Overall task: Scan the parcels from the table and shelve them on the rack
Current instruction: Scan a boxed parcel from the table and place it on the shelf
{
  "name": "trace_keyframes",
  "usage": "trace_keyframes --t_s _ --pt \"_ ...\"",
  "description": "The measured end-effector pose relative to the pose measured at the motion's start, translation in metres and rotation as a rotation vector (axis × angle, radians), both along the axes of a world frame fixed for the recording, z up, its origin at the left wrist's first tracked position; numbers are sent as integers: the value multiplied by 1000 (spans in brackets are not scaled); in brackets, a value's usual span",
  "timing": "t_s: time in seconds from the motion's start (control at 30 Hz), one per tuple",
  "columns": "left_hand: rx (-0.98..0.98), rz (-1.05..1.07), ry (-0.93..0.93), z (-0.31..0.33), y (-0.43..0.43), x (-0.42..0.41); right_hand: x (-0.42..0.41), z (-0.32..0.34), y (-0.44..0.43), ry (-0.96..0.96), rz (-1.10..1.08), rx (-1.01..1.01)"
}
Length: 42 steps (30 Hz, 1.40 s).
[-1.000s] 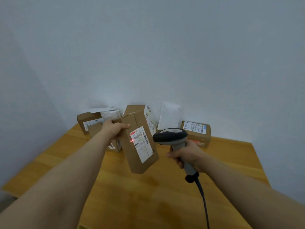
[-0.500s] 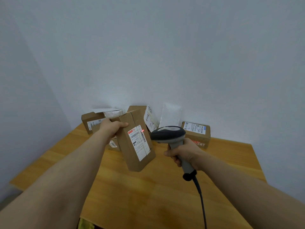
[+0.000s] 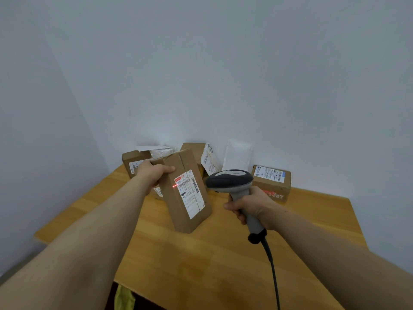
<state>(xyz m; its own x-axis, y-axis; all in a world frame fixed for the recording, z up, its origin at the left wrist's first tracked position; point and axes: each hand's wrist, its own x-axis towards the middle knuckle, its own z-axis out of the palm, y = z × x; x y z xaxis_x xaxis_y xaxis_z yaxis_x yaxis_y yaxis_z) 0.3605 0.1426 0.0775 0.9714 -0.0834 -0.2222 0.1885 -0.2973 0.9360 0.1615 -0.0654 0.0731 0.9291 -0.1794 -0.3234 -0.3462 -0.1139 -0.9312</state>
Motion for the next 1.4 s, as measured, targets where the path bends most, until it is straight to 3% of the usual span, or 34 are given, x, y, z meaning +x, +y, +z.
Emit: trace_keyframes --t_s 0.13,0.37,0.53,0.77,1.0,1.17,1.4 --pt "-56 40 21 1 13 -17 -8 -5 4 -31 9 92" --pt "-224 119 166 -12 72 -74 -5 -33 22 -59 -156 292" --pt "-315 205 238 -35 133 -121 -14 -53 81 67 38 350" --pt "-426 260 236 -30 235 -193 -43 -47 177 34 297 362" --pt "-229 -112 467 -5 371 -328 -107 -26 327 -34 352 387" --pt "-182 -71 521 6 506 -462 -191 -24 469 -70 480 413" --pt "-235 180 464 22 659 -642 -315 -17 657 -73 704 523"
